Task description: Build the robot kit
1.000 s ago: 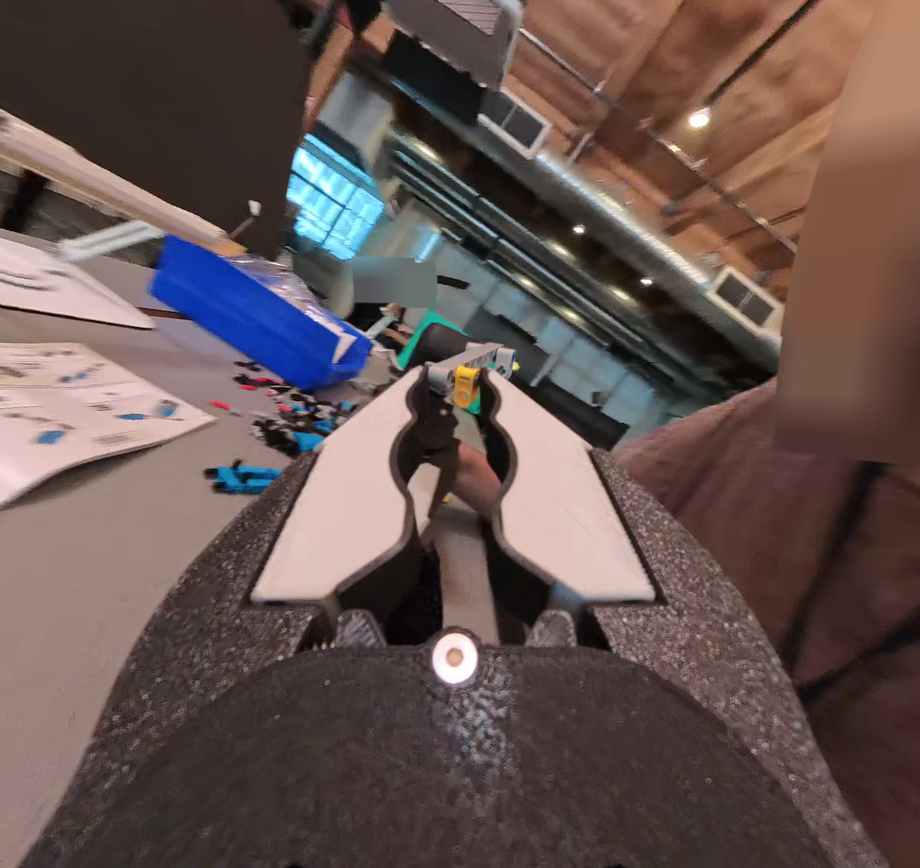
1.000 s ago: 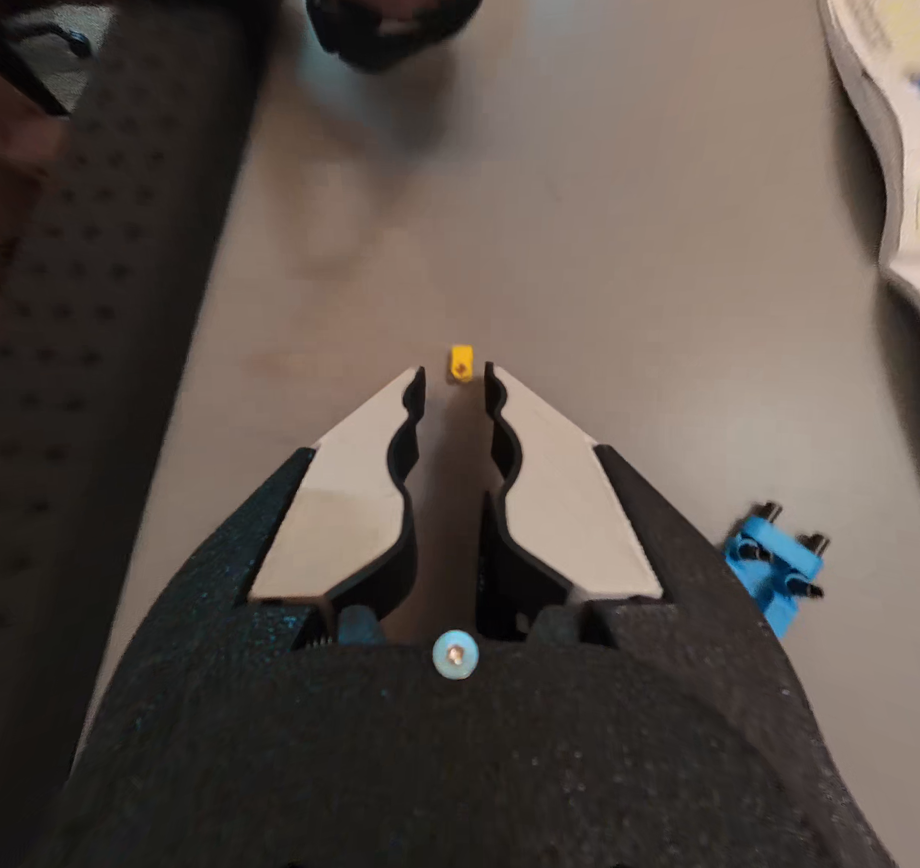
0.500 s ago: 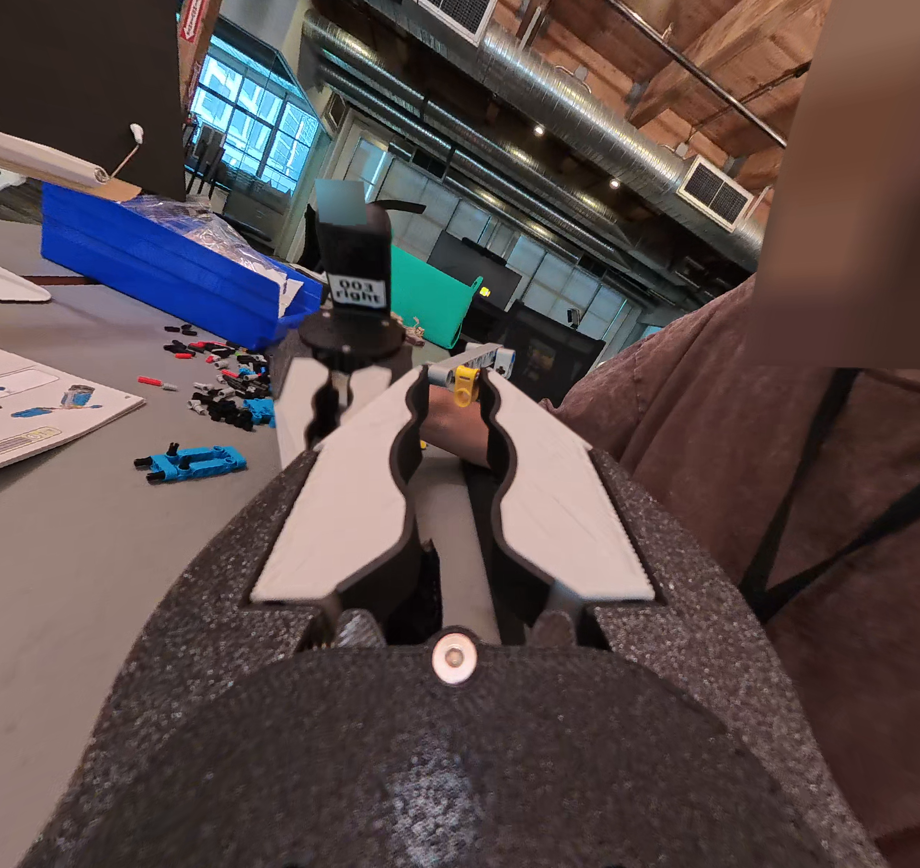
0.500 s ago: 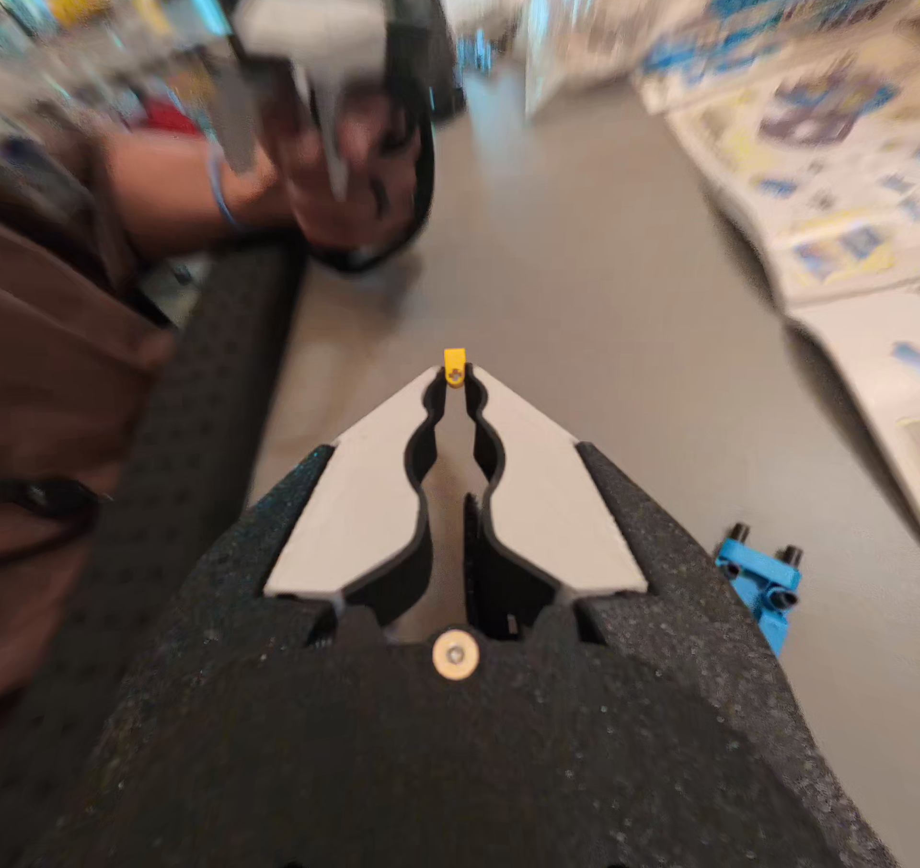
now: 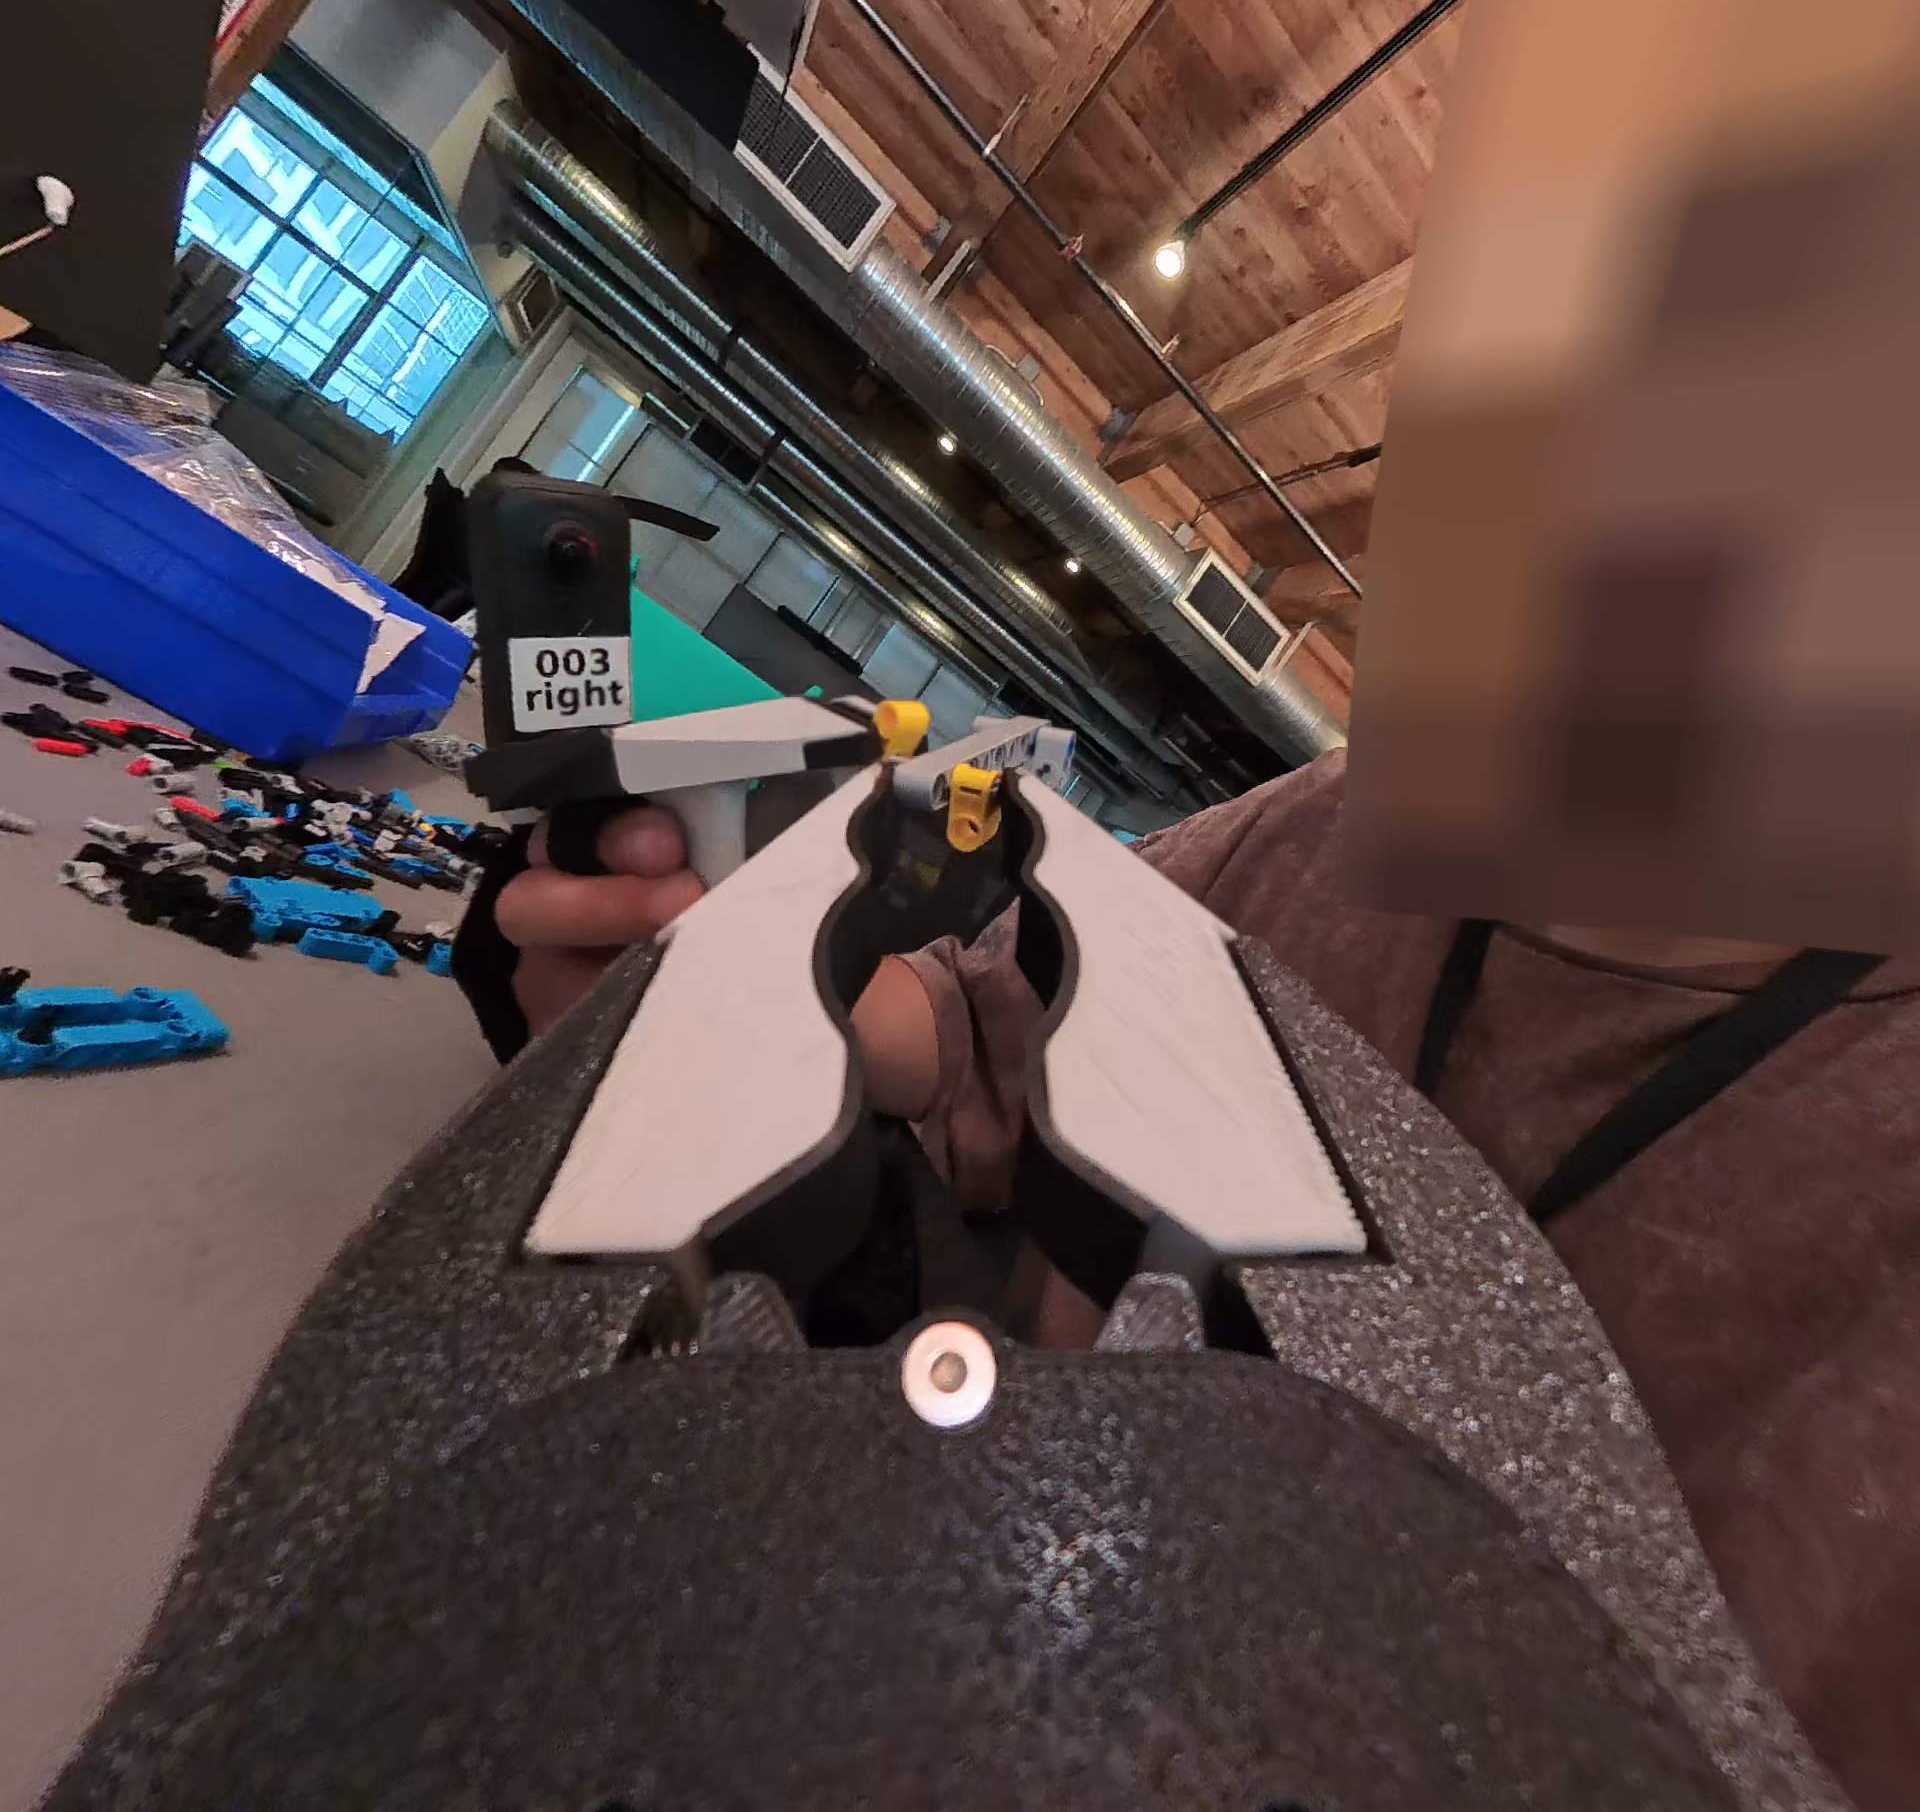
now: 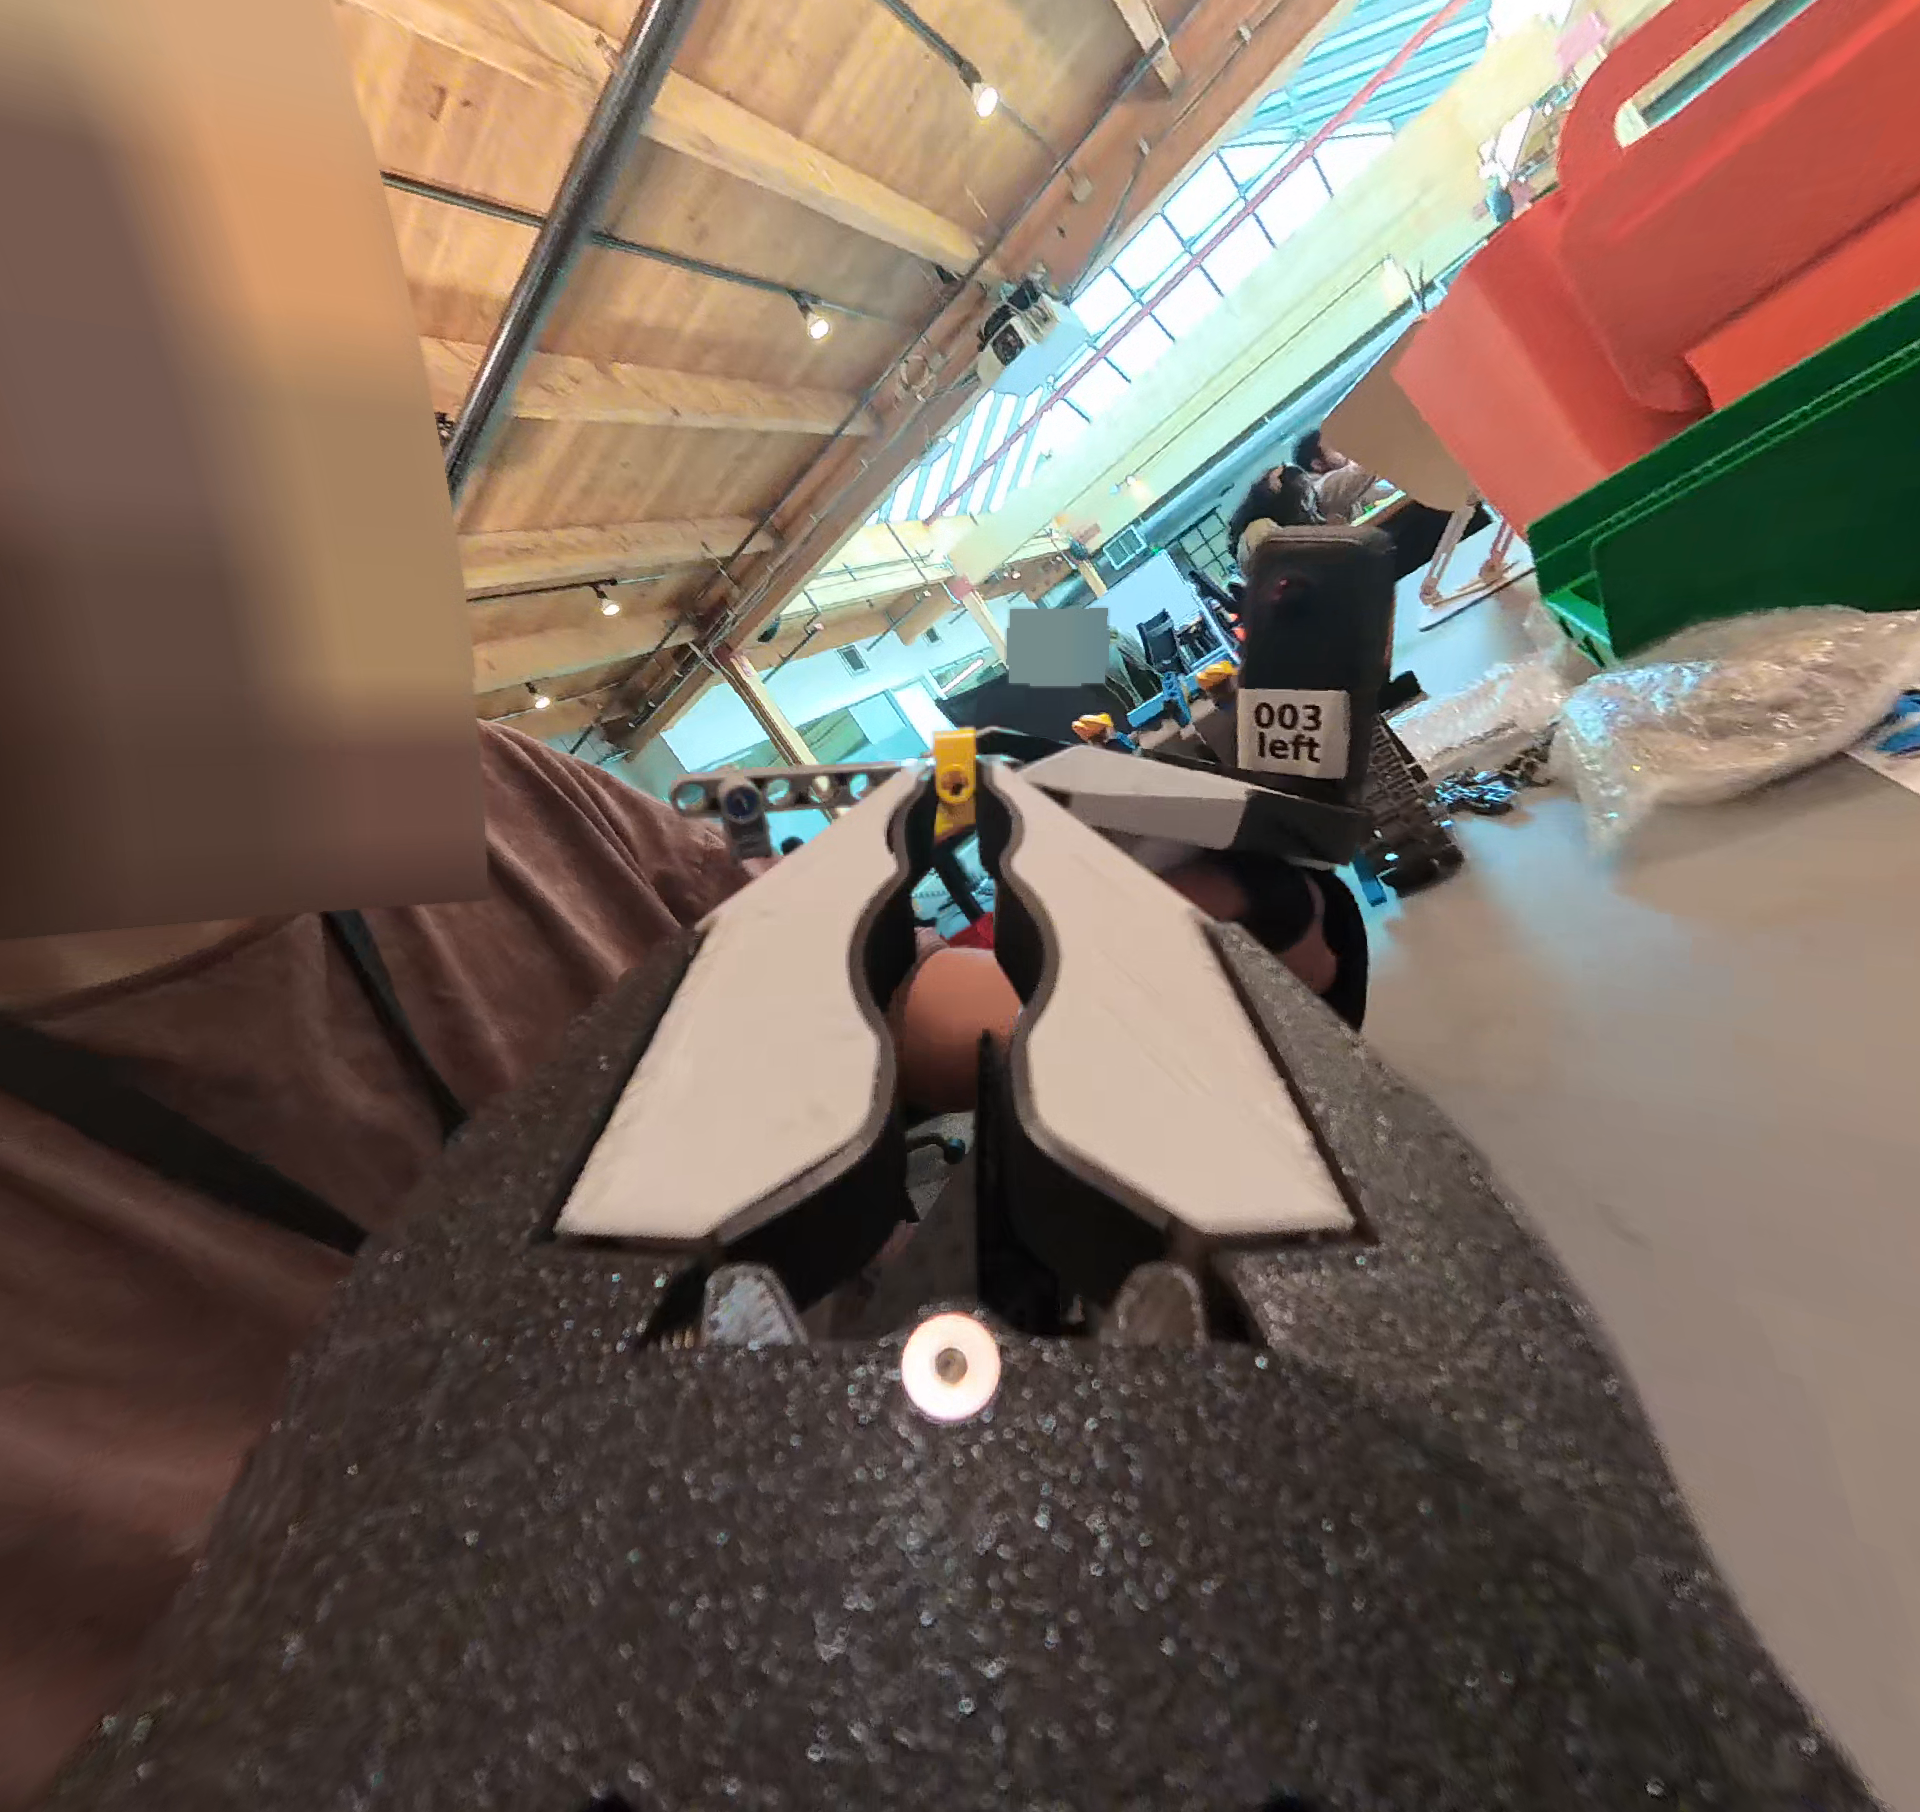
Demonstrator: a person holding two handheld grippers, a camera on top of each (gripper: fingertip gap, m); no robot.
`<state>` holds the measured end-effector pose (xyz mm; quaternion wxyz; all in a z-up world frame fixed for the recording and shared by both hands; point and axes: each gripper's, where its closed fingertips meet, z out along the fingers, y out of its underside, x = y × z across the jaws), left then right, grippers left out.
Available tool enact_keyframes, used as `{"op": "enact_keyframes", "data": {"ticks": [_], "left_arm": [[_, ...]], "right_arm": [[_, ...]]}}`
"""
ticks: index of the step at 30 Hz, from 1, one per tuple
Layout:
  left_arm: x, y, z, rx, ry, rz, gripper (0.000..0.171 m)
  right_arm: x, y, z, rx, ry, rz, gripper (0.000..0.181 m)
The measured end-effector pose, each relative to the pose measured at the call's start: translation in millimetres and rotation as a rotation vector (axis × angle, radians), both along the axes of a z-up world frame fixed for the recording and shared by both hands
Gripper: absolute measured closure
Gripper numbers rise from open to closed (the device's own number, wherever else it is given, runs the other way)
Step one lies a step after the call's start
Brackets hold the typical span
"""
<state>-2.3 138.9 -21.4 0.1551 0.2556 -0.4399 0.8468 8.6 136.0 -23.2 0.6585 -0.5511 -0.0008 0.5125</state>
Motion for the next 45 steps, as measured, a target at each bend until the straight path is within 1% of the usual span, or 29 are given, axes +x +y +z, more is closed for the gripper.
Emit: {"op": "enact_keyframes", "data": {"ticks": [6,9,11,12,13,14,15,17,18,19,21,24,27,28,30,32,33,36,38,42,45], "left_arm": [[-2.8,-3.4,9.0,-0.117,0.033,-0.067,0.153],[-3.4,-2.8,11.8,-0.162,0.047,-0.083,0.153],[-2.5,-0.9,11.7,-0.168,0.052,-0.077,0.152],[-1.5,3.1,13.4,-0.178,0.045,-0.06,0.152],[-0.5,8.6,15.5,-0.192,0.039,-0.043,0.152],[1.6,13.9,15.8,-0.199,0.04,-0.026,0.153],[4.9,18.3,14.2,-0.198,0.049,-0.007,0.152],[13.2,25.7,9.2,-0.2,0.082,0.029,0.153],[16.7,28.9,7.5,-0.209,0.099,0.042,0.153],[20.0,31.2,5.6,-0.213,0.113,0.055,0.153],[25.9,33.0,0.1,-0.199,0.139,0.082,0.153],[32.8,35.8,-7.8,-0.19,0.18,0.11,0.153],[36.1,40.4,-12.1,-0.193,0.205,0.128,0.153],[37.0,41.8,-13.8,-0.187,0.211,0.135,0.153],[39.3,45.0,-18.3,-0.16,0.22,0.164,0.153],[38.5,48.7,-18.1,-0.158,0.217,0.171,0.153],[38.0,50.0,-17.6,-0.163,0.218,0.169,0.153],[37.0,52.2,-16.3,-0.197,0.232,0.142,0.153],[35.8,51.5,-15.2,-0.211,0.236,0.12,0.153],[33.0,47.5,-14.8,-0.204,0.234,0.103,0.153],[31.8,46.0,-14.5,-0.198,0.231,0.096,0.153]], "right_arm": [[-1.5,1.5,4.3,0.037,-0.022,-0.045,0.175],[-4.9,1.8,2.2,0.051,-0.082,-0.068,0.175],[-5.9,1.9,-3.3,0.033,-0.179,-0.087,0.175],[-4.1,2.5,-12.4,-0.005,-0.28,-0.106,0.175],[0.9,2.6,-26.2,-0.052,-0.426,-0.145,0.175],[7.0,0.7,-46.1,-0.109,-0.627,-0.184,0.175],[13.5,-4.4,-69.8,-0.171,-0.863,-0.205,0.175],[30.4,-22.5,-118.0,-0.35,-1.281,-0.172,0.175],[39.8,-34.4,-139.6,-0.462,-1.426,-0.131,0.174],[42.6,-45.9,-155.1,-0.549,-1.487,-0.073,0.174],[42.4,-58.5,-169.5,-0.653,-1.485,-0.009,0.174],[43.4,-67.2,-174.8,-0.734,-1.475,0.035,0.174],[46.4,-75.8,-183.8,-0.833,-1.41,0.065,0.169],[45.2,-76.4,-183.4,-0.836,-1.371,0.06,0.169],[44.8,-77.2,-179.5,-0.838,-1.304,0.021,0.162],[52.2,-83.0,-176.9,-0.91,-1.258,-0.066,0.155],[52.3,-85.5,-174.4,-0.95,-1.207,-0.111,0.153],[24.8,-80.4,-161.2,-0.962,-0.941,-0.169,0.153],[12.6,-76.6,-161.7,-0.974,-0.841,-0.189,0.148],[23.5,-72.5,-173.0,-1.051,-0.822,-0.285,0.145],[22.5,-69.8,-180.2,-1.077,-0.811,-0.271,0.146]]}}
